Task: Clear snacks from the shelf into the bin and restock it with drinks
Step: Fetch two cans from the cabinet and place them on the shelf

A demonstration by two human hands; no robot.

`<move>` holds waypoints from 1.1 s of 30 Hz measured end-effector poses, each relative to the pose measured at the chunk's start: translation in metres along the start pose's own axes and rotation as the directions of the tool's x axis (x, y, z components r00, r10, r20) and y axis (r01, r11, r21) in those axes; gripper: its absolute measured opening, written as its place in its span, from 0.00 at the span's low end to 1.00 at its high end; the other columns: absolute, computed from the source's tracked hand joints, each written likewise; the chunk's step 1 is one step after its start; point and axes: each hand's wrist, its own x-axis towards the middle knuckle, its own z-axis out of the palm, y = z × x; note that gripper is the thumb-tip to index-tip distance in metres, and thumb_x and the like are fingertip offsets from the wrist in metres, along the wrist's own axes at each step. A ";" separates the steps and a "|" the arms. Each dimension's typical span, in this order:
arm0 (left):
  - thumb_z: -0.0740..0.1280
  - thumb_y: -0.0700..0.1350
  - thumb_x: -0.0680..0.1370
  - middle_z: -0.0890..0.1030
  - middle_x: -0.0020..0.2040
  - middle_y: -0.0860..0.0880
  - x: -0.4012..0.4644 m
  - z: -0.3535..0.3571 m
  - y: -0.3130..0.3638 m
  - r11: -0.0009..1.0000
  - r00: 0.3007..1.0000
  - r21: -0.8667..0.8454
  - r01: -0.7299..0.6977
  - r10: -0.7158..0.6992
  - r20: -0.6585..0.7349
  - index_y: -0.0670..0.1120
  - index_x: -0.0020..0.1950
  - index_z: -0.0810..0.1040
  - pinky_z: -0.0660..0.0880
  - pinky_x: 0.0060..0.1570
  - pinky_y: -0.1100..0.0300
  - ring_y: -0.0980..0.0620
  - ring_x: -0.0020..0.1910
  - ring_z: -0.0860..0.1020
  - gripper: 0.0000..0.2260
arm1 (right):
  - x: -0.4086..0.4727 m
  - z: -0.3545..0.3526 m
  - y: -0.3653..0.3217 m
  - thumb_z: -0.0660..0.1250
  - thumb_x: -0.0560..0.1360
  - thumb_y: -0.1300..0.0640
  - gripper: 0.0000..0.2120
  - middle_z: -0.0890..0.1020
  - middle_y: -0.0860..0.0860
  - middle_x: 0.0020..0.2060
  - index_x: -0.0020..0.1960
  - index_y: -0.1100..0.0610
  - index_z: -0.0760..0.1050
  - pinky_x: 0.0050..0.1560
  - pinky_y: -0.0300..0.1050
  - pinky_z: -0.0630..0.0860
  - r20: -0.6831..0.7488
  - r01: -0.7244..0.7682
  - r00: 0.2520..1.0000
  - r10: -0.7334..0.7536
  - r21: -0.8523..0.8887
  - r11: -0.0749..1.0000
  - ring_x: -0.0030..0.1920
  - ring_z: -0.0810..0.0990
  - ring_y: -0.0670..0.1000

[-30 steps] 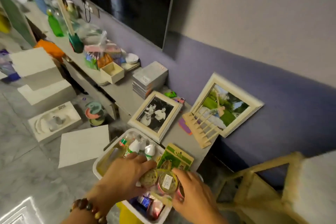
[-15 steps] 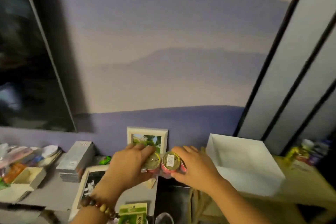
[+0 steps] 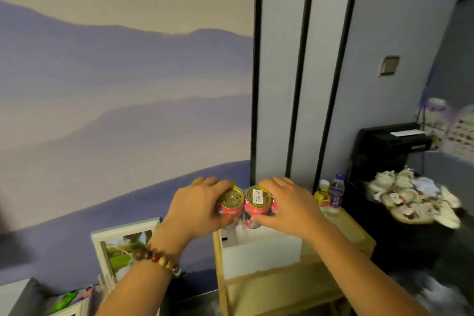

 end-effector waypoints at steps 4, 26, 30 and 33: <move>0.62 0.67 0.63 0.79 0.51 0.54 0.053 0.032 0.070 0.997 0.998 -0.053 -0.062 0.063 0.024 0.60 0.62 0.68 0.75 0.39 0.55 0.49 0.51 0.77 0.29 | -0.030 -0.027 0.083 0.69 0.65 0.37 0.28 0.76 0.45 0.56 0.60 0.46 0.66 0.51 0.45 0.74 -0.035 -0.065 0.997 0.065 -0.004 0.998 0.57 0.72 0.48; 0.67 0.63 0.64 0.80 0.52 0.50 0.243 0.259 0.253 0.977 0.993 -0.211 -0.015 0.039 0.111 0.55 0.63 0.69 0.75 0.45 0.51 0.45 0.50 0.76 0.30 | -0.035 -0.016 0.406 0.68 0.66 0.39 0.26 0.76 0.49 0.52 0.59 0.50 0.68 0.52 0.48 0.70 0.092 -0.168 0.980 0.178 -0.107 0.980 0.53 0.74 0.51; 0.69 0.63 0.64 0.79 0.56 0.50 0.256 0.314 0.241 0.976 0.987 -0.206 0.066 -0.033 0.157 0.55 0.63 0.68 0.73 0.53 0.46 0.44 0.54 0.76 0.30 | -0.012 0.031 0.435 0.66 0.66 0.37 0.26 0.75 0.49 0.52 0.57 0.51 0.69 0.49 0.46 0.70 0.146 -0.184 0.968 0.202 -0.128 0.974 0.52 0.73 0.51; 0.65 0.66 0.67 0.77 0.60 0.51 0.265 0.355 0.232 0.968 0.969 -0.211 0.136 -0.085 0.232 0.57 0.65 0.66 0.71 0.57 0.47 0.46 0.58 0.73 0.29 | 0.003 0.068 0.455 0.66 0.66 0.35 0.28 0.76 0.50 0.53 0.58 0.52 0.69 0.48 0.44 0.69 0.203 -0.211 0.952 0.229 -0.109 0.972 0.52 0.74 0.51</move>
